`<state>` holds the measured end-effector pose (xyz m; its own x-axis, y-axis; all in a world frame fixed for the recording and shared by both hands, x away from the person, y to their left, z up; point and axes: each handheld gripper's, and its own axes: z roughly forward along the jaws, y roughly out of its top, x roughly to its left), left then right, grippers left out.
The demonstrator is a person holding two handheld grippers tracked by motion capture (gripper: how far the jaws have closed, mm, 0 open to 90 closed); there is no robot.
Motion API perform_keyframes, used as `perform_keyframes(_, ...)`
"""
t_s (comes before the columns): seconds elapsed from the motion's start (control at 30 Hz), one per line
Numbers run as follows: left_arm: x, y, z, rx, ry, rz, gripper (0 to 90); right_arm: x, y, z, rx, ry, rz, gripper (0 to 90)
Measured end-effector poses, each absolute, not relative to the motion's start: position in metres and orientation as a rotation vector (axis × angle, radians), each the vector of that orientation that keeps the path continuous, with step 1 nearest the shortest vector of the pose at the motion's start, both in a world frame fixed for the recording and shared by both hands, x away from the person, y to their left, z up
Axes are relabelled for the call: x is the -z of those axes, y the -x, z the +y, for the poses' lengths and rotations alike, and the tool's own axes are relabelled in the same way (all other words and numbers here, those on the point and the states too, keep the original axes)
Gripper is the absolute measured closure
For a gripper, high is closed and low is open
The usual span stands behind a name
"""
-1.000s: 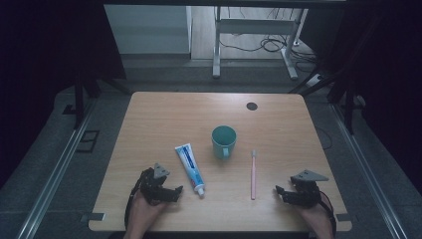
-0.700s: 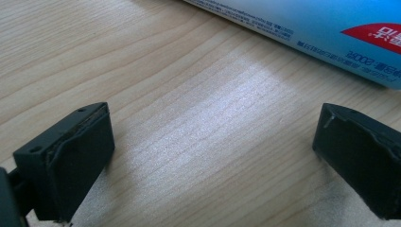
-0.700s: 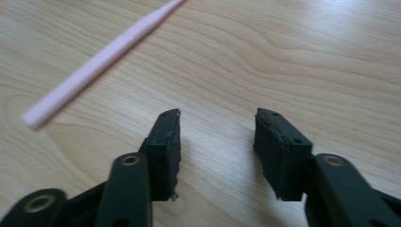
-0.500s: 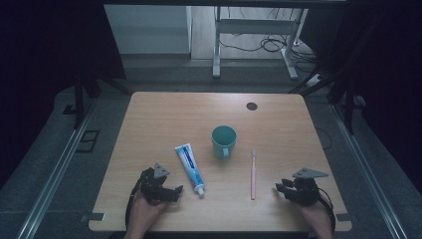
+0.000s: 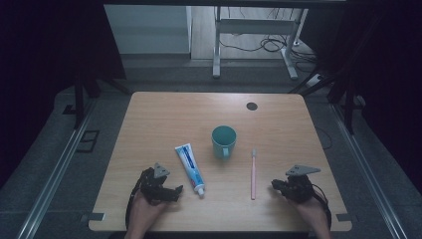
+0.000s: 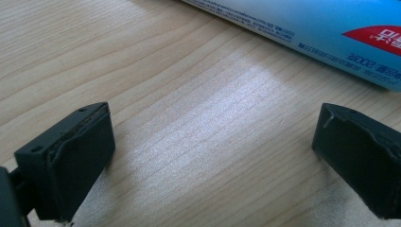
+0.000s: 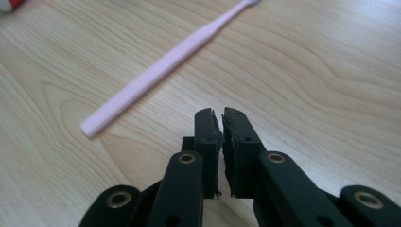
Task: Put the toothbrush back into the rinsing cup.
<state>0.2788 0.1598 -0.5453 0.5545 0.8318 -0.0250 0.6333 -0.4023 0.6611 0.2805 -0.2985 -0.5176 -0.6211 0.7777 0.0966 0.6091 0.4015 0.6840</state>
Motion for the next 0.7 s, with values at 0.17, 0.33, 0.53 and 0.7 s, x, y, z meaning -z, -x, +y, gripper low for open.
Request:
perform_keyframes(0.17, 0.545, -0.279, 0.16, -0.412, -2.164, 1.173, 0.3, 0.513, -0.283, -0.292, -1.05, -1.201, 2.438, 88.4)
perform_keyframes(0.33, 0.545, -0.279, 0.16, -0.411, -2.164, 1.173, 0.3, 0.509, -0.288, -0.281, -1.058, -1.171, 2.465, 89.2)
perform_keyframes(0.53, 0.545, -0.279, 0.16, -0.412, -2.163, 1.173, 0.3, 0.507, -0.291, -0.269, -1.051, -1.152, 2.482, 88.9)
perform_keyframes(0.7, 0.545, -0.279, 0.16, -0.412, -2.164, 1.173, 0.3, 0.506, -0.296, -0.255, -1.05, -1.117, 2.513, 88.5)
